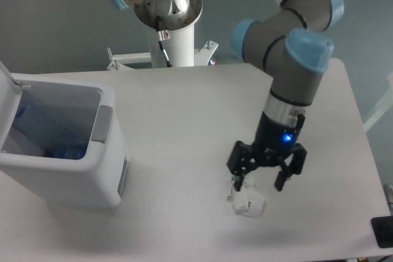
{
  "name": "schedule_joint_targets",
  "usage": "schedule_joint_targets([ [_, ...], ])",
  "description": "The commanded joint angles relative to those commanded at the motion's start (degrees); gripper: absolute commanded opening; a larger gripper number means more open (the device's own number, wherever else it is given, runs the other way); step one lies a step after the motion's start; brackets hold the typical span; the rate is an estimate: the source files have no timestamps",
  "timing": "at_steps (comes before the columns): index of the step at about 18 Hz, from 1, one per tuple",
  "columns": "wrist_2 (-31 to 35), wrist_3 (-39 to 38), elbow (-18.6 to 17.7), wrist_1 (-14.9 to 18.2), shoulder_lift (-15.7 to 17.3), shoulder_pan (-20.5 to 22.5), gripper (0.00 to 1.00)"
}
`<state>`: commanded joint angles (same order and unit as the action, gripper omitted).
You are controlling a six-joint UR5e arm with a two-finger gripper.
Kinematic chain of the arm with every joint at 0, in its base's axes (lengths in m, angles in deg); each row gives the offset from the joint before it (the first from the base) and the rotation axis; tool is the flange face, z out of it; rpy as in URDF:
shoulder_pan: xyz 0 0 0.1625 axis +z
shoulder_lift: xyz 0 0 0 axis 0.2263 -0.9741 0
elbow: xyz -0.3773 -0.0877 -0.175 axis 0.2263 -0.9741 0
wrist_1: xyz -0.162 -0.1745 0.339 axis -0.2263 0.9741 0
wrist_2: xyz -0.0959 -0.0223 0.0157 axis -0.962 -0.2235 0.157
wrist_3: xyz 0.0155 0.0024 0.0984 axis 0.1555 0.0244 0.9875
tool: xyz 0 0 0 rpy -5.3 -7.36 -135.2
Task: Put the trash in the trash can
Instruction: 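Move the open gripper back over the crumpled white wrapper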
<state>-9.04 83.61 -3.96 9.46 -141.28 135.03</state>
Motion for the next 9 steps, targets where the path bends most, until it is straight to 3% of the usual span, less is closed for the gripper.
schedule_joint_targets([
  [4, 11.3, 0.0, -1.1, -0.2, -3.1, -3.6, 1.0],
  [9, 13.4, -0.2, -0.4, -0.2, -6.5, -6.7, 1.0],
])
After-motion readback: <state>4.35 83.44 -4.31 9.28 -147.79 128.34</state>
